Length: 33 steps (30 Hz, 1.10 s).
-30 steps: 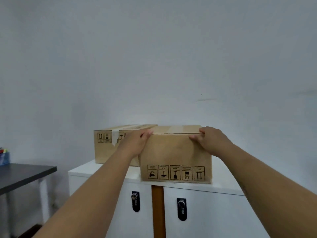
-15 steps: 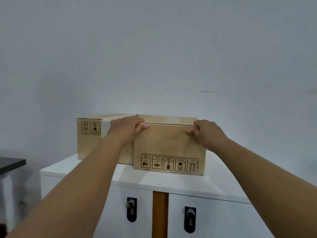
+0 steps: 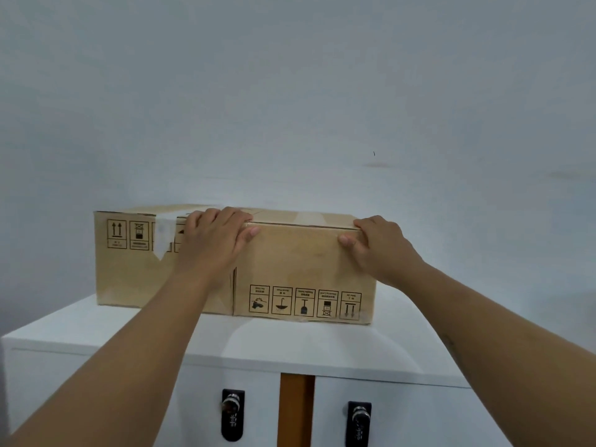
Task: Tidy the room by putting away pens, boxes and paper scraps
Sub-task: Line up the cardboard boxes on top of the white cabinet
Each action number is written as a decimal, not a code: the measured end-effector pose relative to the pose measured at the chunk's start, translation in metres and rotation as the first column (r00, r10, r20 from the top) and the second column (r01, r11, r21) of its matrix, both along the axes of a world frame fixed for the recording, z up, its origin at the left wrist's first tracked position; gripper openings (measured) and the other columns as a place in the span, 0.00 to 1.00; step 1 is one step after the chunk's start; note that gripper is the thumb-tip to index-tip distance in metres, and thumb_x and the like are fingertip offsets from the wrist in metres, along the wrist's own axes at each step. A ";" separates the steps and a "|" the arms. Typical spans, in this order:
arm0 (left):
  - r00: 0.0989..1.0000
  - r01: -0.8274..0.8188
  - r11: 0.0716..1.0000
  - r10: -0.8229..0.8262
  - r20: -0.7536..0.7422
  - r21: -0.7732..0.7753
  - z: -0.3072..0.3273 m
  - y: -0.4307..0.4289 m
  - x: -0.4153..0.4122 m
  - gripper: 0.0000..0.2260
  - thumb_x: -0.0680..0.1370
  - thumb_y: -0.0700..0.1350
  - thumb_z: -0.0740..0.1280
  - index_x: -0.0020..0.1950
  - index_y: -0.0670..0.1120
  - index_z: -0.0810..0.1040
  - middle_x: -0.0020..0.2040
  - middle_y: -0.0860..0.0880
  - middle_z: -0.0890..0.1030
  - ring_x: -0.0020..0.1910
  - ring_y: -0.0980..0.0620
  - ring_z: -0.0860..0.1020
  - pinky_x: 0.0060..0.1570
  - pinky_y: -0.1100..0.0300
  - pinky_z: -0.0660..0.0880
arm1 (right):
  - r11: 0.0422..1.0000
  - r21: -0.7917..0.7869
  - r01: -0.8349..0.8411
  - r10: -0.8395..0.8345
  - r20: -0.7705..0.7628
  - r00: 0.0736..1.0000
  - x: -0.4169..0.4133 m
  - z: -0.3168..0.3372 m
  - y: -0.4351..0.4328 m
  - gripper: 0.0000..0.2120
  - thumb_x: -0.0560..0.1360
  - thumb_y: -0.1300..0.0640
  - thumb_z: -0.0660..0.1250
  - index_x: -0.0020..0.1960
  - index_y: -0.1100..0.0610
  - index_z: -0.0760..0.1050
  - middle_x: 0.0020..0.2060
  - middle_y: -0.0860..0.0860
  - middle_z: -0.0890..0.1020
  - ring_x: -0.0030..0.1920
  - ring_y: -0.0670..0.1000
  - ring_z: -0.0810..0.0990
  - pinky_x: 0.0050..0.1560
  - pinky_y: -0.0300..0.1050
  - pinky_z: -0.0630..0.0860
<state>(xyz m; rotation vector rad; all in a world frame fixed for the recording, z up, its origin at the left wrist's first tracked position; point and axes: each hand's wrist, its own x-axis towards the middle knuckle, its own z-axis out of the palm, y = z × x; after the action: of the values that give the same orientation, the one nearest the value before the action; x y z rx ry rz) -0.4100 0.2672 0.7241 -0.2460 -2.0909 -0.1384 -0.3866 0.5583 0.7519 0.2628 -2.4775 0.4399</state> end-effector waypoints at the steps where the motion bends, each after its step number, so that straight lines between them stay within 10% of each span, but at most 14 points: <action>1: 1.000 0.001 1.000 -0.001 -0.021 0.018 -0.002 0.001 0.001 0.22 0.81 0.62 0.47 0.61 0.55 0.75 0.59 0.58 0.78 0.58 0.50 0.73 0.61 0.50 0.63 | 0.995 0.084 0.043 -0.037 -0.070 0.997 0.001 -0.003 0.000 0.25 0.79 0.39 0.55 0.68 0.54 0.70 0.66 0.49 0.73 0.70 0.54 0.66 0.72 0.55 0.61; 5: 0.994 -0.019 0.997 0.026 -0.102 0.068 -0.008 0.010 -0.001 0.18 0.82 0.56 0.50 0.59 0.54 0.77 0.55 0.56 0.79 0.55 0.49 0.73 0.61 0.50 0.65 | 0.967 0.221 0.123 -0.039 -0.350 0.936 -0.007 -0.013 -0.010 0.23 0.80 0.42 0.49 0.57 0.54 0.77 0.54 0.49 0.79 0.60 0.53 0.74 0.72 0.53 0.61; 8: 0.982 -0.047 0.994 0.063 -0.176 0.094 -0.011 0.014 -0.006 0.16 0.82 0.54 0.51 0.56 0.52 0.77 0.53 0.54 0.79 0.52 0.48 0.73 0.60 0.50 0.65 | 0.980 0.132 0.152 -0.065 -0.506 0.860 -0.022 -0.025 -0.019 0.20 0.80 0.43 0.51 0.48 0.55 0.76 0.44 0.50 0.79 0.46 0.55 0.76 0.49 0.49 0.72; 14: 0.942 -0.029 0.990 0.073 -0.327 0.138 -0.013 0.015 -0.020 0.15 0.82 0.50 0.53 0.53 0.48 0.78 0.48 0.50 0.79 0.49 0.45 0.73 0.58 0.48 0.64 | 0.981 0.031 0.190 -0.119 -0.677 0.727 -0.036 -0.038 -0.026 0.17 0.77 0.46 0.58 0.48 0.58 0.76 0.43 0.53 0.79 0.45 0.58 0.75 0.43 0.52 0.70; 26: 0.973 0.002 0.992 0.028 -0.228 0.127 -0.017 0.014 -0.022 0.13 0.82 0.50 0.53 0.55 0.50 0.77 0.51 0.52 0.79 0.52 0.46 0.72 0.64 0.49 0.62 | 0.966 0.057 0.252 -0.178 -0.558 0.810 -0.030 -0.044 -0.030 0.19 0.79 0.45 0.51 0.52 0.58 0.73 0.47 0.54 0.76 0.50 0.57 0.74 0.44 0.52 0.73; 33: 0.992 -0.108 0.993 0.105 0.070 0.045 0.010 0.004 0.029 0.21 0.83 0.56 0.51 0.73 0.51 0.68 0.75 0.50 0.68 0.77 0.46 0.59 0.77 0.46 0.45 | 0.954 0.232 0.189 -0.155 -0.158 0.975 0.003 -0.020 -0.027 0.31 0.81 0.40 0.47 0.78 0.58 0.52 0.73 0.55 0.65 0.76 0.58 0.58 0.77 0.58 0.50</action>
<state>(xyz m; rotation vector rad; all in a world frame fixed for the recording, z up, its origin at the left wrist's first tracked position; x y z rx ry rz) -0.3805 0.2716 0.7341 -0.1008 -2.1602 -0.1349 -0.3834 0.5312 0.7314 0.1667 -2.3915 0.0377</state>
